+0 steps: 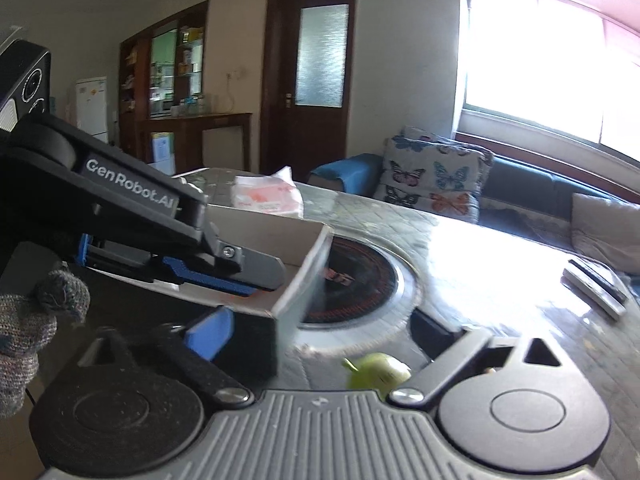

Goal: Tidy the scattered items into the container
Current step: 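Move the left gripper back to the peanut-shaped toy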

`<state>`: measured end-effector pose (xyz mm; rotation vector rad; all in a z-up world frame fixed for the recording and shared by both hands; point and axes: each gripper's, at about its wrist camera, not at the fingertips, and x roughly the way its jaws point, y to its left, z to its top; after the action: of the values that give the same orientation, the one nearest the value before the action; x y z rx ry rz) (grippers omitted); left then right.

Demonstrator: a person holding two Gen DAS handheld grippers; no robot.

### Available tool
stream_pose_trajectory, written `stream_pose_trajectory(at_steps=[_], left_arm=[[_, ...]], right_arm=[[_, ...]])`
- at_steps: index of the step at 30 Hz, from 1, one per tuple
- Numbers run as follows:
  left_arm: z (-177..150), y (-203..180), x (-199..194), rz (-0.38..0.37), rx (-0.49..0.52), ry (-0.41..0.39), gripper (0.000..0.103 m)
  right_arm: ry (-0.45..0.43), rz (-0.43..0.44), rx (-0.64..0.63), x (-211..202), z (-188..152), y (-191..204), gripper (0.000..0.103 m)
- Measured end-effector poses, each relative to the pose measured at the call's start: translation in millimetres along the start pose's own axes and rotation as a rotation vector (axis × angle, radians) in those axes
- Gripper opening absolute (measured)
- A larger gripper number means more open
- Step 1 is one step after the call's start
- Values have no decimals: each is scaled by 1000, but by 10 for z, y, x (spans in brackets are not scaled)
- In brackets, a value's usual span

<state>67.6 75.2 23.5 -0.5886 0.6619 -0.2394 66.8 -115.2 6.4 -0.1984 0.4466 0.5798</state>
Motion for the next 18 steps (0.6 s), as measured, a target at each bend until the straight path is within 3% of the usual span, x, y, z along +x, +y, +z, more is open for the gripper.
stream_pose_trajectory(at_steps=[7, 18], left_arm=[[-135, -116, 175, -5, 30, 67, 23], [-329, -282, 425, -20, 70, 158, 24]], right_arm=[[19, -53, 56, -181, -247, -238, 103], [94, -84, 107, -71, -484, -464, 103]])
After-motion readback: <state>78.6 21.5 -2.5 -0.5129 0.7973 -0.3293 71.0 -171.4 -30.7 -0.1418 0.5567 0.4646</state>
